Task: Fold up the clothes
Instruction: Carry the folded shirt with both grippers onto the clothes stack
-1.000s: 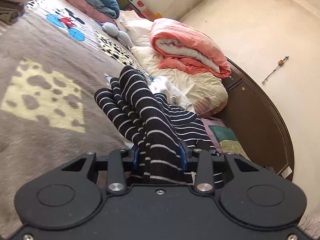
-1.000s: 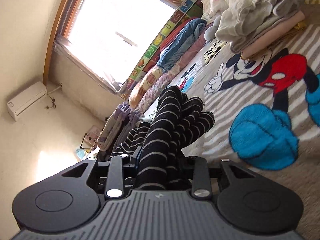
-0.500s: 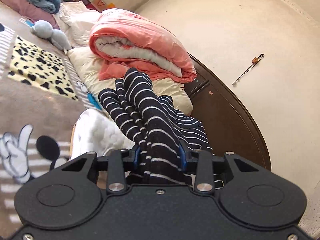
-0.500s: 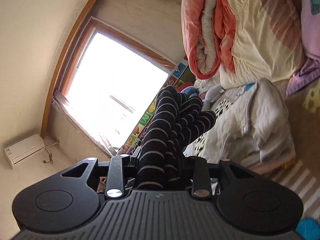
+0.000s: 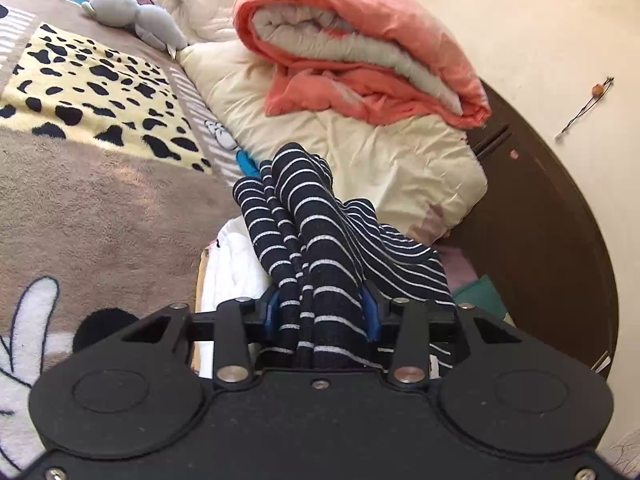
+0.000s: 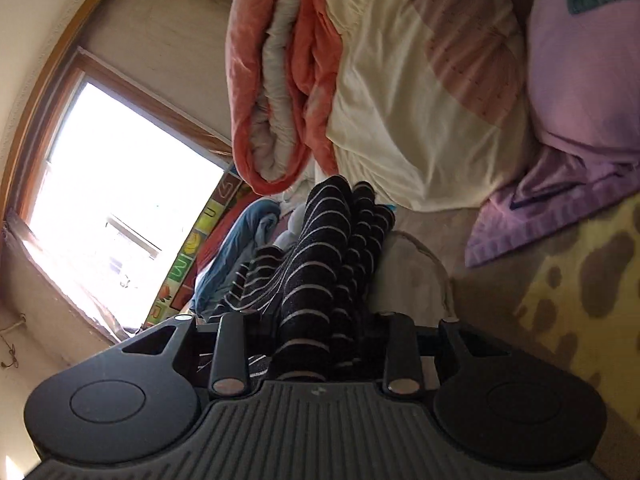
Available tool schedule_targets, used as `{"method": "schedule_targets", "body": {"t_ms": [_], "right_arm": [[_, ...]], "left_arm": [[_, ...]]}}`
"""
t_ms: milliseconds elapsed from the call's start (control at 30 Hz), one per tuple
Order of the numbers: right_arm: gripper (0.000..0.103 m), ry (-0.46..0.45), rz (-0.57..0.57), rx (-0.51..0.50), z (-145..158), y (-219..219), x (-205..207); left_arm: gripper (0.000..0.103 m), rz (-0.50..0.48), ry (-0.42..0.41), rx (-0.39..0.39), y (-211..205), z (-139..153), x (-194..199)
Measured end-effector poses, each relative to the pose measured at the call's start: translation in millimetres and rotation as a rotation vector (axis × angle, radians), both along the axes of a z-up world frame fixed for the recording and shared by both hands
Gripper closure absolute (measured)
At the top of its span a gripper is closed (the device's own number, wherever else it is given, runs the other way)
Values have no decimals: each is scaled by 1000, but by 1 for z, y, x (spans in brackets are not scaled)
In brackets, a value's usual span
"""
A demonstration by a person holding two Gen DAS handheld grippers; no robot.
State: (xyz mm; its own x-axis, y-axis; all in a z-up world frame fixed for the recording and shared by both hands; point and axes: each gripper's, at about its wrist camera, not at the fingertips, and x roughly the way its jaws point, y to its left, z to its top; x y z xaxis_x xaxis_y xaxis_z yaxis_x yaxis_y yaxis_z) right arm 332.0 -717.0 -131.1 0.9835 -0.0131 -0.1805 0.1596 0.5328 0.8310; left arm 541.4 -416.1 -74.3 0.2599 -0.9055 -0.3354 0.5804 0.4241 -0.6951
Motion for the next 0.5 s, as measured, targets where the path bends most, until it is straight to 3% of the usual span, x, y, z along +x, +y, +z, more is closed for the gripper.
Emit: {"method": "schedule_targets", "body": {"t_ms": [133, 267, 367, 467, 500], "right_arm": [[53, -28, 15, -151, 26, 13, -14], [52, 5, -76, -523, 70, 30, -36], [52, 8, -14, -766, 101, 41, -19], [55, 49, 64, -819, 110, 39, 21], [54, 77, 74, -823, 105, 38, 31]], "left_arm": [[59, 63, -181, 62, 13, 31, -19], [59, 63, -337, 127, -14, 45, -26], [59, 62, -455, 175, -34, 55, -31], [59, 59, -571, 228, -54, 63, -35], [59, 35, -582, 324, -65, 43, -33]]}}
